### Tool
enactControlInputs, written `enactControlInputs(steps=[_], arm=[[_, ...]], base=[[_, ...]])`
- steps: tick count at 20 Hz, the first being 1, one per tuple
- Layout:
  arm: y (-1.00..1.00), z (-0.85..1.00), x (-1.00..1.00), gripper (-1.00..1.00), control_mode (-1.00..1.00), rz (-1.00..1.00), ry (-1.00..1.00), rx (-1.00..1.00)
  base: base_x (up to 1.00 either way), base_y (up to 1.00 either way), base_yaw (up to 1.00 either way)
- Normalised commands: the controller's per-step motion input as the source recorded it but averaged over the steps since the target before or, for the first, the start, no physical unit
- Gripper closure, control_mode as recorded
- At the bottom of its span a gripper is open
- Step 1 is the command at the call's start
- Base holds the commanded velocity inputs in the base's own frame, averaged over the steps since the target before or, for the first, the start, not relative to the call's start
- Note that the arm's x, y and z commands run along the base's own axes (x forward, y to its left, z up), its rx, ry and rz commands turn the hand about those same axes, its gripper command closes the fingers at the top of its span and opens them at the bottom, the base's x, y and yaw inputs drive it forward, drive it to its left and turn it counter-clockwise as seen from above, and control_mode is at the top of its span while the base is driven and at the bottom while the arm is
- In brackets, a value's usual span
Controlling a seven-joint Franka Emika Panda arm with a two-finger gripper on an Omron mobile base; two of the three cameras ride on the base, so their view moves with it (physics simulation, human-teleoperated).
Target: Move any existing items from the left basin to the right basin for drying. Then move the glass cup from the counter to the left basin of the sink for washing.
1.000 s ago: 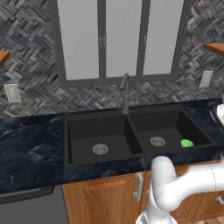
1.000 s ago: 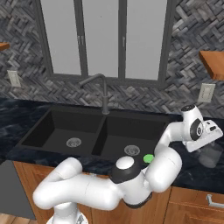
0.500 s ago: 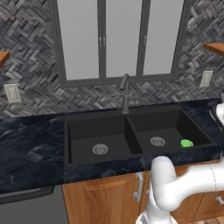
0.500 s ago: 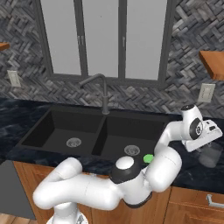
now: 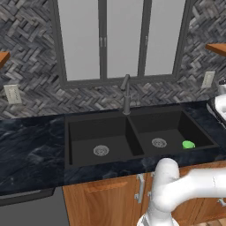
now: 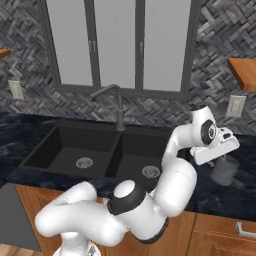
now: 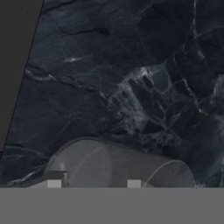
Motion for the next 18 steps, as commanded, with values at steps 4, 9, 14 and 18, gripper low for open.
enactControlInputs(steps=[4,9,14,18], arm=[[0.76,0.55,-0.84,1.0,-1.0,0.0,-0.05,0.0],[0.72,0.55,-0.83,1.0,-1.0,0.01,-0.06,0.0],[0.95,0.51,-0.55,1.0,-1.0,0.13,-0.05,0.0],[1.0,0.33,-0.15,1.0,-1.0,0.31,-0.11,0.0]], base=[[0.0,0.0,0.0],[0.0,0.0,0.0],[0.0,0.0,0.0],[0.0,0.0,0.0]])
